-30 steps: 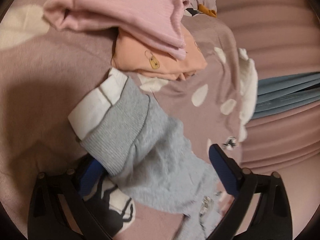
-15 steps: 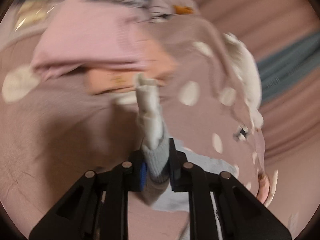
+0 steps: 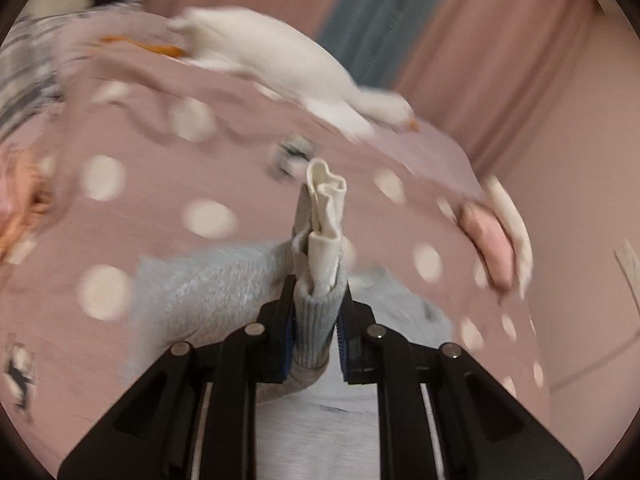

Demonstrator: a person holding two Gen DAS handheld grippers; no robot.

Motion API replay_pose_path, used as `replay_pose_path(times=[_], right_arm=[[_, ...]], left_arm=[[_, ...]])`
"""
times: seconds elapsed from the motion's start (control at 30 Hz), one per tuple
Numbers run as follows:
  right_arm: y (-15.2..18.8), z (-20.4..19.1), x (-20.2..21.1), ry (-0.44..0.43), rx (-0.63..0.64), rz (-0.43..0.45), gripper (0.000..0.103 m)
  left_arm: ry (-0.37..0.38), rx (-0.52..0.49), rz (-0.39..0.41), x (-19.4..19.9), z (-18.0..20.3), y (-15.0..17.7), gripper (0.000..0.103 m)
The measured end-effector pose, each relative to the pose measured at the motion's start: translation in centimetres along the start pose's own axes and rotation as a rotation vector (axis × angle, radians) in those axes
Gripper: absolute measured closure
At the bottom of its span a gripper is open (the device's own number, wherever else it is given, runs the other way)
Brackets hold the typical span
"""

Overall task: Fold small clothes
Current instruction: 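Grasp the other sleeve cuff with the left gripper, then lay the sleeve across the sweatshirt body and open the left gripper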

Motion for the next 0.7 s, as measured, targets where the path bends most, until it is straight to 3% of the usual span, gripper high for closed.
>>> replay_pose_path(times=[0.13,0.23,0.27,0.3,0.43,0.53,0.6,0.7], right_arm=[[-0.1,0.9,0.6,0.0,-0.013,0.008,0.064],[-0.2,1.7,1.0,0.014,-0.023,0.01,0.064],[-0.3,2.0,1.1,0.015,-0.029,0.008,0.064],[-0.3,2.1,1.2,0.015,-0.034,0.006,0.064],[-0.6,2.2,2.2,0.014,-0.026,0.02,0.064],[-1.0,1.7,2.1,-0.004,-0.025,0.022,0.064],[-1.2,1.0,1.8,-0.025,-0.024,0.013,0.064],[-1.3,-0.6,0.4,-0.036,0.002,-0.011,0.064]], left_arm=[[0.042,-0.089,-0.098,-5.1,6.2,3.8,0.083],[0.035,-0.152,-0.202,-8.8,8.7,7.5,0.061],[0.018,-0.155,-0.232,-9.6,8.9,8.8,0.046],[0.022,-0.148,-0.238,-9.9,8.8,9.3,0.042],[0.058,-0.165,-0.253,-9.2,9.0,10.6,0.035],[0.109,-0.154,-0.215,-6.9,8.2,10.0,0.031],[0.087,-0.164,-0.178,-5.2,7.0,10.0,0.024],[0.008,-0.175,-0.113,-2.8,2.7,9.1,0.024]])
Point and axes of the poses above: each gripper's, at about its wrist camera, not at the fingertips, and x roughly against the way its jaws point, z to its right, y to its underside, the point moved 8 cm from there along -x, roughly the way its jaws point, and after that the axes turned 8 degrees about -x, right-handed, at the moved point
